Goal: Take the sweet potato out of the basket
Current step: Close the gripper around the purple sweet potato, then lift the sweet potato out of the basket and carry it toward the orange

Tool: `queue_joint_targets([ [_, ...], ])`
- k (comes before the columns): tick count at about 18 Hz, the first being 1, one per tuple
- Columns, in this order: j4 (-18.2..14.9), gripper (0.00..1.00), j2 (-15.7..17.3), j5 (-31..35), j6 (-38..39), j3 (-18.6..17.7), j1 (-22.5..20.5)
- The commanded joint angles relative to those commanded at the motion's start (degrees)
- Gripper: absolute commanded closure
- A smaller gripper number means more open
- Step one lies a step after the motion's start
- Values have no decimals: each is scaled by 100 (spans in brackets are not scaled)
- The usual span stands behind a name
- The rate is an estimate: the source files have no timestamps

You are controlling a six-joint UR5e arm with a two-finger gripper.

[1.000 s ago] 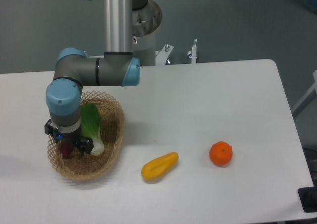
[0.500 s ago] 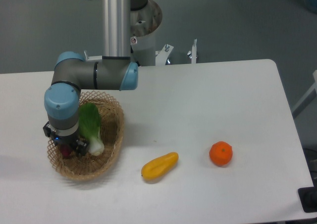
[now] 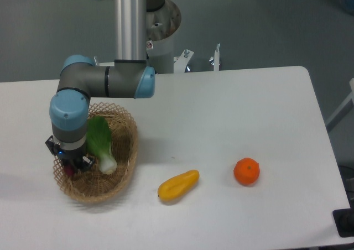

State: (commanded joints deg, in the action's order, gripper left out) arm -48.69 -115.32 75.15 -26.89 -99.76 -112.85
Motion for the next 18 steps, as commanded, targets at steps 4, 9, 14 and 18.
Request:
queue_joint_targets([
  [4,-9,75,158,-132,0,70,-219],
  [9,-18,75,352,-79,-254,228,-641],
  [14,-166,75,457,-26,-649,448,-1291],
  [18,-737,75,457,525,-1255,895,-1722],
])
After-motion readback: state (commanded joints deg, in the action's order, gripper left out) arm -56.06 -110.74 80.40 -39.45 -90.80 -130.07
